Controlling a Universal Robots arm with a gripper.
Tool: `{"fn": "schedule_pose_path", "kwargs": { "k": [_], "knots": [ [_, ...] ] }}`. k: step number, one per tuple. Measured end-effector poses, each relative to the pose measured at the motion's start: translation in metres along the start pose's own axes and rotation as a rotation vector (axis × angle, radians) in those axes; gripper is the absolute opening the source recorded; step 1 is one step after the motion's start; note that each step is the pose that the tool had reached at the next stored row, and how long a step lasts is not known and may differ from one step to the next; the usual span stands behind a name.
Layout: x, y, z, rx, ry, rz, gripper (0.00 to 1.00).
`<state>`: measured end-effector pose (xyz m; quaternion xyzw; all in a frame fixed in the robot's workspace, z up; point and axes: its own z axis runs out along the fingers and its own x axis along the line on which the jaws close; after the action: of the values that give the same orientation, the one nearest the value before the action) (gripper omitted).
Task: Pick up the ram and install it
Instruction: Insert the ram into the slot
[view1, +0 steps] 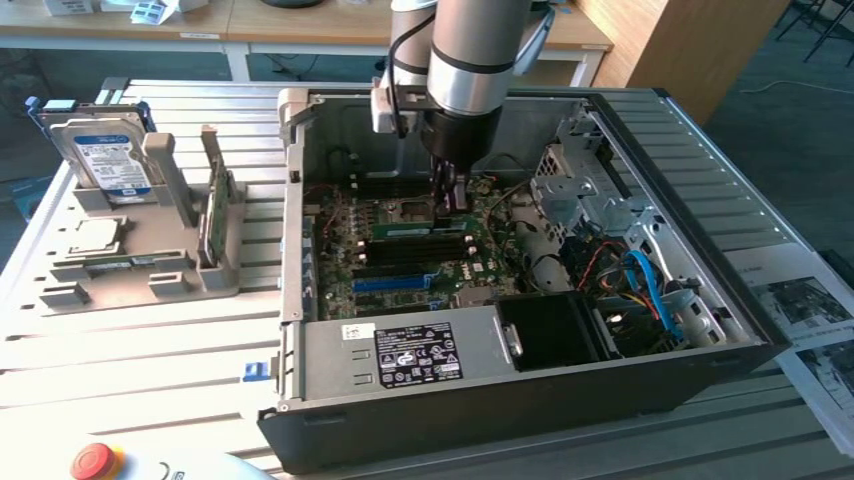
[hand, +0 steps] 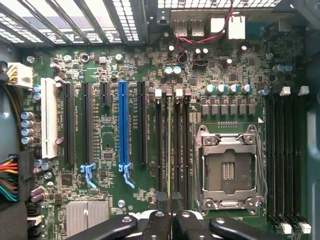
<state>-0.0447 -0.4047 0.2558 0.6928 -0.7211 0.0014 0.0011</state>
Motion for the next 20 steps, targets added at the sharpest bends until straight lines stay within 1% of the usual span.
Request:
{"fn": "schedule_pose_path", "kwargs": {
  "k": [6, 12, 20],
  "knots": [
    [0.0023, 0.0004, 0.0019, 0.0000, 0.0000, 0.000, 0.12],
    [0.0027, 0.0008, 0.0088, 0.0000, 0.0000, 0.000, 0.12],
    [0.0033, 0.0016, 0.0095, 0.0000, -0.0001, 0.000, 0.12]
  ]
}}
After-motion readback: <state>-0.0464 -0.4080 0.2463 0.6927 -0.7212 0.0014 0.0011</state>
